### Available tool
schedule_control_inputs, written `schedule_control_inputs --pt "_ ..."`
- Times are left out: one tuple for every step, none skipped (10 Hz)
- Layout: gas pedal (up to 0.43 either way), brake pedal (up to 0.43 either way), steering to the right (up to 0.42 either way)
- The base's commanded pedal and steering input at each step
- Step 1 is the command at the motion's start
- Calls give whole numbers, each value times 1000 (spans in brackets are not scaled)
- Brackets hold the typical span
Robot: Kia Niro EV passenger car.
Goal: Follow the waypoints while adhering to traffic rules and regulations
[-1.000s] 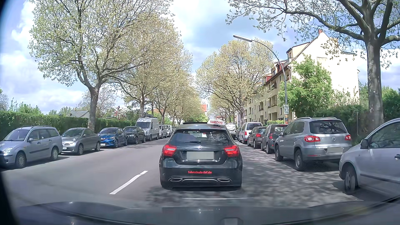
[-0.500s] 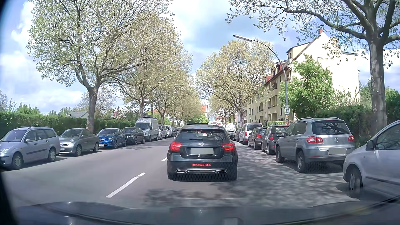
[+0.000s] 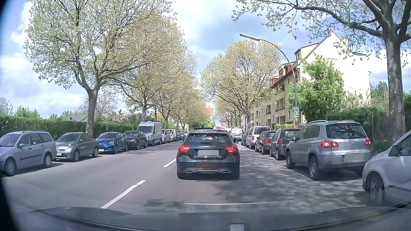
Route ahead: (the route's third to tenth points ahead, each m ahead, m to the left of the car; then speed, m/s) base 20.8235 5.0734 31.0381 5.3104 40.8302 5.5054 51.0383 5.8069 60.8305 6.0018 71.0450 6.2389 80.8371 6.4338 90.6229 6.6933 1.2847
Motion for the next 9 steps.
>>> schedule_control_inputs --pt "189 24 8" --pt "189 30 8" --pt "189 24 8" --pt "189 24 7" --pt "189 24 7" --pt "189 24 6" --pt "189 30 6" --pt "169 24 6" --pt "169 24 5"
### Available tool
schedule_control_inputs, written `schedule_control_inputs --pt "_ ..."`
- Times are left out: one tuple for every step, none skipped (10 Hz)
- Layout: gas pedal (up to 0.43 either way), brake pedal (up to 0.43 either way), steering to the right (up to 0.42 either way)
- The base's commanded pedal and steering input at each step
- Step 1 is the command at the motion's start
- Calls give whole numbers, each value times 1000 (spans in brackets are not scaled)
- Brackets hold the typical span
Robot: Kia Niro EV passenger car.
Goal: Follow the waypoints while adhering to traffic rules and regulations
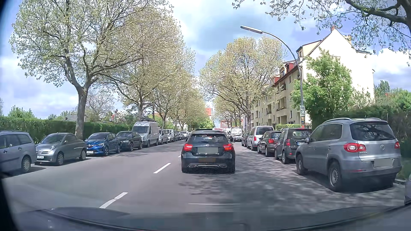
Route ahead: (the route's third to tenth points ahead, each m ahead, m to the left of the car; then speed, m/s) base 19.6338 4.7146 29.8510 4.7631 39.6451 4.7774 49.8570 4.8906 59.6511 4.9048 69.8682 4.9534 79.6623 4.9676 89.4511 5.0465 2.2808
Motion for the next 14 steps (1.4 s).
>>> schedule_control_inputs --pt "169 24 5" --pt "169 30 5" --pt "169 30 6" --pt "189 24 7" --pt "189 24 7" --pt "189 24 7" --pt "189 24 7" --pt "189 30 7" --pt "177 24 7" --pt "169 24 6" --pt "157 30 5" --pt "138 30 3" --pt "98 24 1" --pt "0 24 0"
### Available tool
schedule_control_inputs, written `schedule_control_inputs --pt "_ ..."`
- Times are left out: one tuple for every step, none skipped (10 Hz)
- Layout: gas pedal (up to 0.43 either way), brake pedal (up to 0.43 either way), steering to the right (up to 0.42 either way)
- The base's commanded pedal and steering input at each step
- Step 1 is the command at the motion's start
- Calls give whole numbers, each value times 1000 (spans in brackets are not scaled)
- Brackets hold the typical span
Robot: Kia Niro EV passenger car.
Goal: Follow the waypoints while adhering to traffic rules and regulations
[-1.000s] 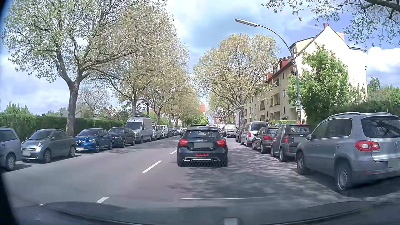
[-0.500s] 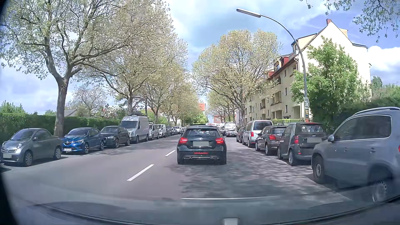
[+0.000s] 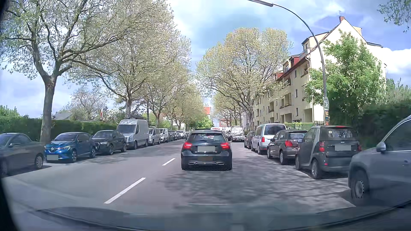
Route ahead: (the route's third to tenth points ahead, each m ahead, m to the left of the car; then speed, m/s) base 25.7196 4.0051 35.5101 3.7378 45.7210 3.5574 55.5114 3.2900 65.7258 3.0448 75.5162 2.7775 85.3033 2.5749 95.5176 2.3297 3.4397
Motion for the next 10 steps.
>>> schedule_control_inputs --pt "0 24 0" --pt "0 30 1" --pt "0 24 0" --pt "0 30 -1" --pt "0 24 -1" --pt "0 24 -2" --pt "0 24 -3" --pt "0 24 -5" --pt "0 24 -6" --pt "0 24 -10"
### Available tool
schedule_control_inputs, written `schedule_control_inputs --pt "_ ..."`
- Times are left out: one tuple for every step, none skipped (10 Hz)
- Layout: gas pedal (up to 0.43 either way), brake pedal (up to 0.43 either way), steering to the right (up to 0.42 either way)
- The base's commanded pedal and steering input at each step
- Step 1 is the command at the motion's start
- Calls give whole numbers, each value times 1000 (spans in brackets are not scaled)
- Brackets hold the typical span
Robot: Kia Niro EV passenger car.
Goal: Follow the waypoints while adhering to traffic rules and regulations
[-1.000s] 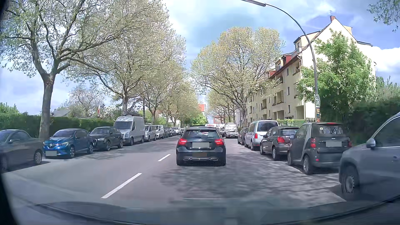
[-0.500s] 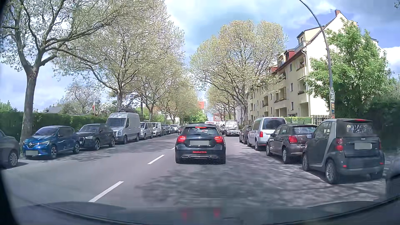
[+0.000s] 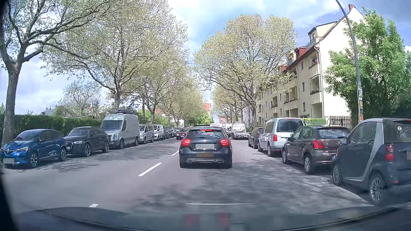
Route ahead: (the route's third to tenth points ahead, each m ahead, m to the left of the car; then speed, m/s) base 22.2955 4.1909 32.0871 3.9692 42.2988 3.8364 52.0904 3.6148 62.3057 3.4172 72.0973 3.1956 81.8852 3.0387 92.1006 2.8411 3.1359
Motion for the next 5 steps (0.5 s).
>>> schedule_control_inputs --pt "0 24 -10" --pt "0 24 -12" --pt "0 24 -15" --pt "0 24 -16" --pt "0 24 -18"
